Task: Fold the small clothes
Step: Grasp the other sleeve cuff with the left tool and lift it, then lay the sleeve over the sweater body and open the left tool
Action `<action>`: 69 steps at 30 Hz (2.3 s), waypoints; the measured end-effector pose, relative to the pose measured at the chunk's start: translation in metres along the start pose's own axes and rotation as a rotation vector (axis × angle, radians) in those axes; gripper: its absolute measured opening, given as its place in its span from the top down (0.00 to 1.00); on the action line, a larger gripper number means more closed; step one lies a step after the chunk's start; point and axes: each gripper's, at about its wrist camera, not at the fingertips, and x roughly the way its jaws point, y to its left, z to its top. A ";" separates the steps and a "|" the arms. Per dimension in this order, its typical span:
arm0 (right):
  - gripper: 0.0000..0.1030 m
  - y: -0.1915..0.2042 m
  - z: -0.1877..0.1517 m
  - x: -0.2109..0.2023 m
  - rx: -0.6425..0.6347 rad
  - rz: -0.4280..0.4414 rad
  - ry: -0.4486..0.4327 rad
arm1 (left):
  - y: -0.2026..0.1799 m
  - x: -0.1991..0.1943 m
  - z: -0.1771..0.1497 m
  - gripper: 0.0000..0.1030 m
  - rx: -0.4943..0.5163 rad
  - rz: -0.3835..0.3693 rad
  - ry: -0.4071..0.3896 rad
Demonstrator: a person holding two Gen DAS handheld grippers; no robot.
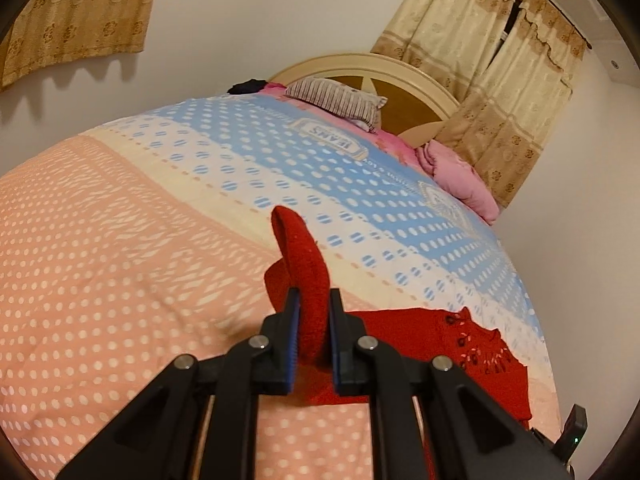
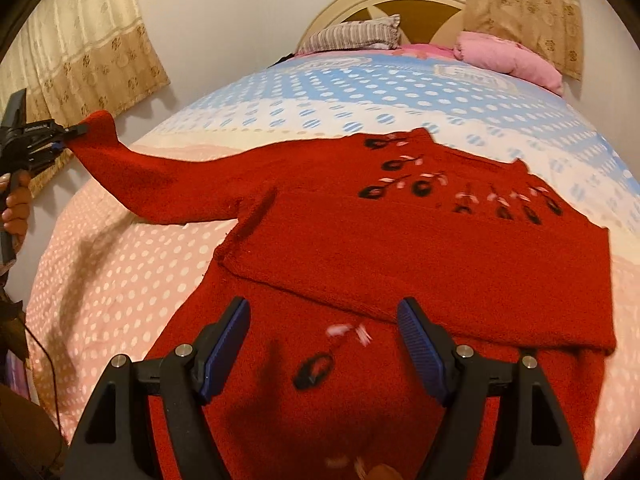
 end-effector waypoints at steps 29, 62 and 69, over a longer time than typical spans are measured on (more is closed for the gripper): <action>0.26 -0.032 -0.073 -0.074 0.028 0.027 -0.050 | -0.191 0.001 0.014 0.88 0.085 -0.219 -0.058; 0.26 -0.067 -0.132 -0.076 0.085 0.014 -0.084 | -0.290 0.059 -0.175 0.32 0.558 -0.174 0.069; 0.26 -0.080 -0.103 -0.110 0.119 0.012 -0.118 | -0.187 0.070 -0.172 0.24 0.561 0.081 0.100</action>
